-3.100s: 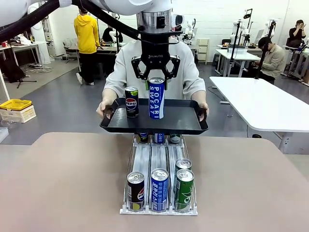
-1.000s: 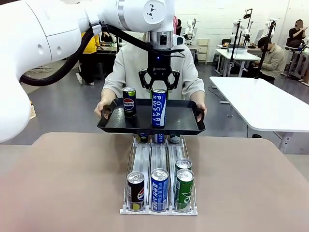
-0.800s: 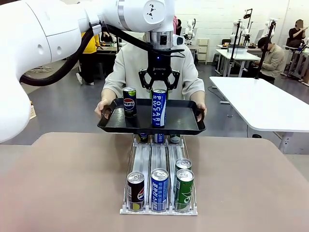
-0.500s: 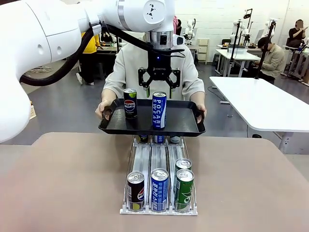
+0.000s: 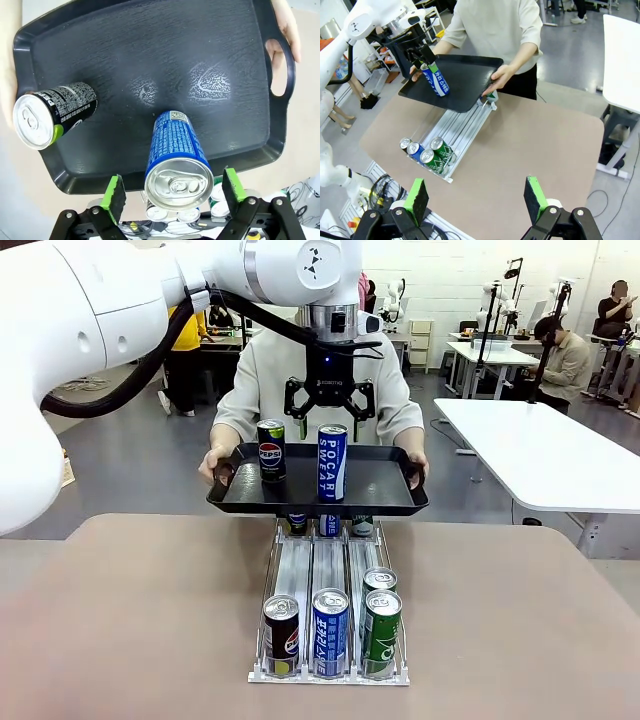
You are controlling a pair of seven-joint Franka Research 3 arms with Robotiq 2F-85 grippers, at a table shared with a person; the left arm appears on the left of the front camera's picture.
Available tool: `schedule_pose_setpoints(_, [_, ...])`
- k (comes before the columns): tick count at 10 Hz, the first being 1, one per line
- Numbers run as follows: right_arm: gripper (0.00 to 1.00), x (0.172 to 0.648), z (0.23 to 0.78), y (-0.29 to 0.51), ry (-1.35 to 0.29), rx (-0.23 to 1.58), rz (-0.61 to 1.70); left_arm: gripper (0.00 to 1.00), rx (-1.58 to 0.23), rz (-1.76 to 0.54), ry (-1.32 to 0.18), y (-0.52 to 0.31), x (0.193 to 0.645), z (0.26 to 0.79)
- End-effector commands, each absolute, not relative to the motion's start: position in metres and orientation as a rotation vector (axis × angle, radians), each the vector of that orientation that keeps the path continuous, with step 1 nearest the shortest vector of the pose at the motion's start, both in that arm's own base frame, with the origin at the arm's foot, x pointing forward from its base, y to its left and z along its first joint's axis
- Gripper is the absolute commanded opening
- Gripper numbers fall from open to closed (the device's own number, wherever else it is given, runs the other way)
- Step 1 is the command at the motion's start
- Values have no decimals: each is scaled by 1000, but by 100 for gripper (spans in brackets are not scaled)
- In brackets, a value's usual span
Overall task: Retrieve and hand over the desired beverage to the person.
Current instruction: Place the picked can on the Handle tray extended by the person.
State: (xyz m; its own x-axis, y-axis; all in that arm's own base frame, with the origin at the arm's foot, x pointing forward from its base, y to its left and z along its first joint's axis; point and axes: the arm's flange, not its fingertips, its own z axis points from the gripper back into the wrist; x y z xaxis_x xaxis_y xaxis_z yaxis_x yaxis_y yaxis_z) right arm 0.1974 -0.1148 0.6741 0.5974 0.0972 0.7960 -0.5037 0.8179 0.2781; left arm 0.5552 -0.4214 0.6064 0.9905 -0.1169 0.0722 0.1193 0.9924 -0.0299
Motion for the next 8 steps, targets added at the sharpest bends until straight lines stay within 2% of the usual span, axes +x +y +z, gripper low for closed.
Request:
schedule_pose_setpoints(1, [100, 198, 673, -113, -867, 529, 376, 100, -19, -152, -70, -424, 562, 620])
schedule_pose_setpoints(3, [100, 198, 673, -113, -867, 529, 376, 100, -37, -211, -129, -417, 523, 656])
schedule_pose_setpoints(5, [100, 198, 673, -113, -867, 529, 376, 100, -34, -277, -249, -393, 456, 692])
schedule_pose_setpoints(8, [100, 198, 673, -113, -867, 529, 376, 100, -47, -373, -358, -333, 367, 696])
